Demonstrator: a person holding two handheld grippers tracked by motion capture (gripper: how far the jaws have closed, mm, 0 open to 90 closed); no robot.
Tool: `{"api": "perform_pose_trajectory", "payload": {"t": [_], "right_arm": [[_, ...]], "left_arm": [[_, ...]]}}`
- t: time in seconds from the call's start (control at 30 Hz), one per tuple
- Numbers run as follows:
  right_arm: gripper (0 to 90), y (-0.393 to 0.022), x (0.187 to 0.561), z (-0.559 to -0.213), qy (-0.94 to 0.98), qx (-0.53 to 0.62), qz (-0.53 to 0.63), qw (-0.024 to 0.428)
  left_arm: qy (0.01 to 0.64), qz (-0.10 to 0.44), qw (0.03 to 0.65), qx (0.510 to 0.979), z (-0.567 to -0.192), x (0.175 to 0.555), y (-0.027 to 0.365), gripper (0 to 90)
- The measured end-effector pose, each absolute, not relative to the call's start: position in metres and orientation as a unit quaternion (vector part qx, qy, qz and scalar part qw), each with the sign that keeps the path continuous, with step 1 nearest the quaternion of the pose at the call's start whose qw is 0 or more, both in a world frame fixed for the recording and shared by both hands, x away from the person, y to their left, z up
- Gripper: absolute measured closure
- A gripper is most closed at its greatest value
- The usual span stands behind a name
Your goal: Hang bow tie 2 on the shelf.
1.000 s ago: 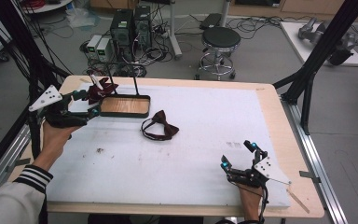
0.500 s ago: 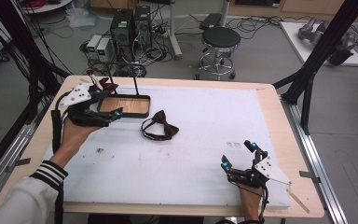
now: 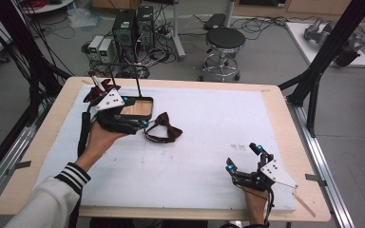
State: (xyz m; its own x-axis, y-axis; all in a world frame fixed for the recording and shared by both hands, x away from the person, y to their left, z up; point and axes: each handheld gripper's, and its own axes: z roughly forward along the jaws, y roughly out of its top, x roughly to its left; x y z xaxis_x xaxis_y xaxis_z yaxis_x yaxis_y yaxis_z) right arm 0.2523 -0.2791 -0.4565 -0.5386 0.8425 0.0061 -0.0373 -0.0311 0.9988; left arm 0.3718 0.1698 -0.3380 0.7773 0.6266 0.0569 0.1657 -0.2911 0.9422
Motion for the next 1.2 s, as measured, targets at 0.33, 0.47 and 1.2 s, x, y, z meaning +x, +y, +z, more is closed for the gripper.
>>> {"api": "perform_pose_trajectory", "payload": {"t": [0.33,0.47,1.2], "right_arm": [[0.8,-0.279,0.252,-0.457,0.603,0.333,0.637,0.345],[0.7,-0.279,0.252,-0.457,0.602,0.336,0.638,0.343],[0.7,-0.281,0.252,-0.457,0.599,0.337,0.641,0.343]], "left_arm": [[0.27,0.192,0.521,0.787,-0.351,0.373,0.137,12.9],[0.272,0.187,0.511,0.794,-0.356,0.374,0.126,13.0],[0.305,0.144,0.416,0.844,-0.401,0.385,0.079,13.1]]}}
